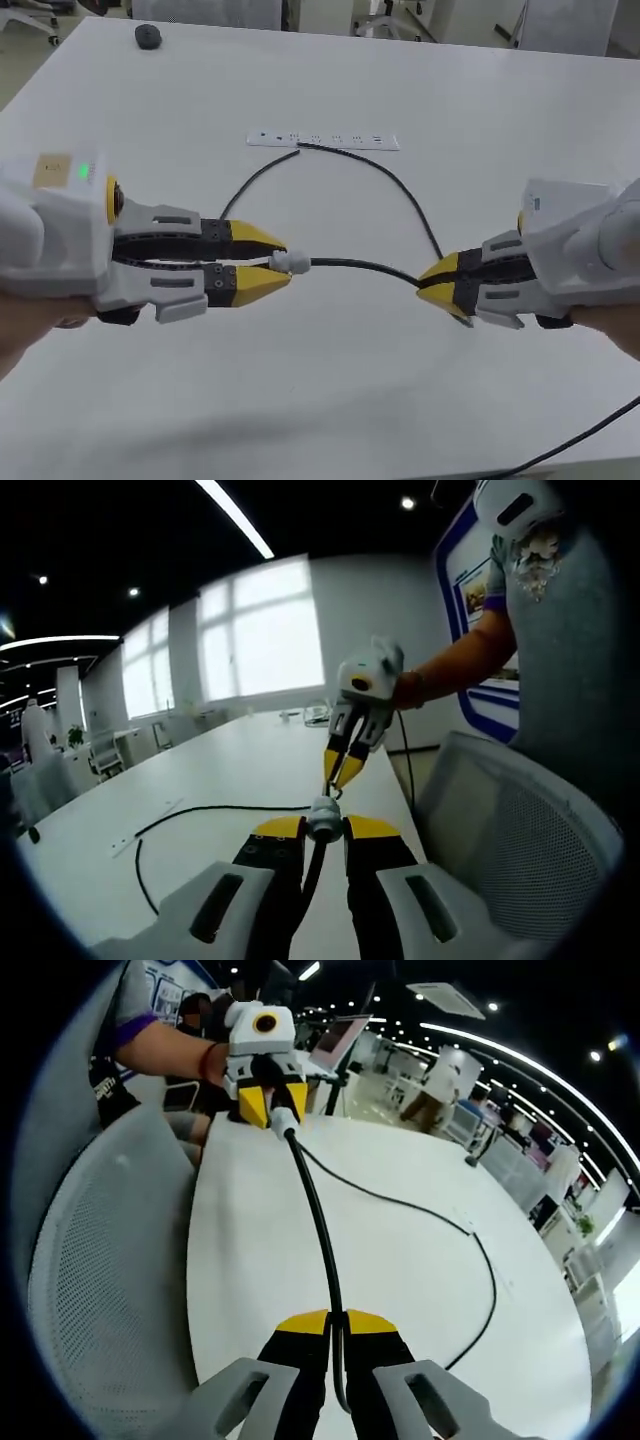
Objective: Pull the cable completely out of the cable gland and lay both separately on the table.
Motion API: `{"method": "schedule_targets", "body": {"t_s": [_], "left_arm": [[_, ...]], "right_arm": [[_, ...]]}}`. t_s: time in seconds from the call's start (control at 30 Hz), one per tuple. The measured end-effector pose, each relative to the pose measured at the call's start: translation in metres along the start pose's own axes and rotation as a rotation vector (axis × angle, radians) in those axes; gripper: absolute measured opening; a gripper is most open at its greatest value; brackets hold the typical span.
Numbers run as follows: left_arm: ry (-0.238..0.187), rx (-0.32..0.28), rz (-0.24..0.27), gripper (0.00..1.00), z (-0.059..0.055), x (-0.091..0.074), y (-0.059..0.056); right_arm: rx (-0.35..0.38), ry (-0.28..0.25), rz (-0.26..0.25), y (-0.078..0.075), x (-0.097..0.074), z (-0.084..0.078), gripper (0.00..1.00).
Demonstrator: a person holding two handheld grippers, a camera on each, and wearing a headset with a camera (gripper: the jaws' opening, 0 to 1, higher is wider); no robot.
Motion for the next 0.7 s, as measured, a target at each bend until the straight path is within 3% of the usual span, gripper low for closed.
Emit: {"method": "schedule_targets", "body": {"t_s": [0.17, 0.27, 0.43, 0.7], "left_arm": [[0.022, -0.022, 0.008, 0.15, -0.011, 0.000, 0.003], [0.026, -0.028, 0.009, 0.15, -0.014, 0.001, 0.004], [0.045, -0.053, 0.021, 0.15, -0.024, 0.004, 0.006], [0.046, -0.063, 0.026, 0.16, -0.025, 0.007, 0.006]], "right_arm": [[-0.068, 0.047, 0.016, -0.001, 0.010, -0.017, 0.00], [-0.069, 0.064, 0.030, 0.000, 0.017, -0.023, 0.00], [-0.046, 0.074, 0.052, 0.000, 0.025, -0.031, 0.00], [0.034, 0.070, 0.061, 0.000, 0.023, -0.035, 0.00]]}}
Point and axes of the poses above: the centre of the closed fingertips' face, and the gripper's own axes: x roughly forward along the fingers, y roughly to its left, z roughly out of its top, the point moved 3 cm from there along -x, roughly backward along the fingers, and after that the axes turned 7 degrees about -z, right-handed, at the moved point
